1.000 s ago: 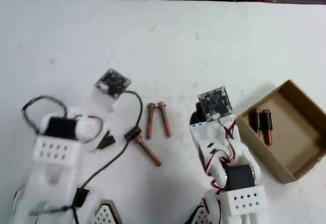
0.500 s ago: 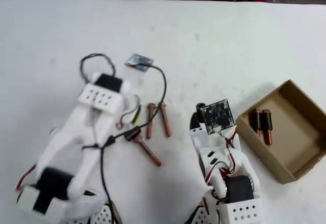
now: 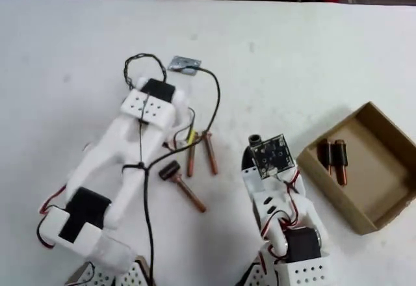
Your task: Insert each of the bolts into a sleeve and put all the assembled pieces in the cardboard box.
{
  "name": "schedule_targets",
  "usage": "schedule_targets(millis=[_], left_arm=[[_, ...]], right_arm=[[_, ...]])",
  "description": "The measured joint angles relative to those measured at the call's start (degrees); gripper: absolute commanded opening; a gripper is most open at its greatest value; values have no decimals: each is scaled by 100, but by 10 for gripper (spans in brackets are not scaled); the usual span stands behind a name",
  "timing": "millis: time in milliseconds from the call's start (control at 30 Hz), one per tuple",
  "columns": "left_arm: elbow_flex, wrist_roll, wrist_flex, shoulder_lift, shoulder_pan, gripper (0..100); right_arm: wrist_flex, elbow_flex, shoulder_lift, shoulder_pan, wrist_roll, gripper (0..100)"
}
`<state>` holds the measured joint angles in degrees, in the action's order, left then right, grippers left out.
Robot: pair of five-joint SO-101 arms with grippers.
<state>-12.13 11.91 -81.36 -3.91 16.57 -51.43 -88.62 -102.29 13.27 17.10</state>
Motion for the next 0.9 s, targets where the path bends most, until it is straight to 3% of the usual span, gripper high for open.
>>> schedule_targets(millis=[367, 567, 733, 900], left_arm=[[0, 0, 431, -88, 334, 129], [0, 0, 651, -800, 475, 133], [246, 0, 712, -1319, 475, 217], [571, 0, 712, -1653, 475, 217]], right_arm=[[0, 0, 0, 0, 0, 17], [0, 0, 0, 0, 0, 17], [0, 0, 0, 0, 0, 17], [0, 0, 0, 0, 0, 17]])
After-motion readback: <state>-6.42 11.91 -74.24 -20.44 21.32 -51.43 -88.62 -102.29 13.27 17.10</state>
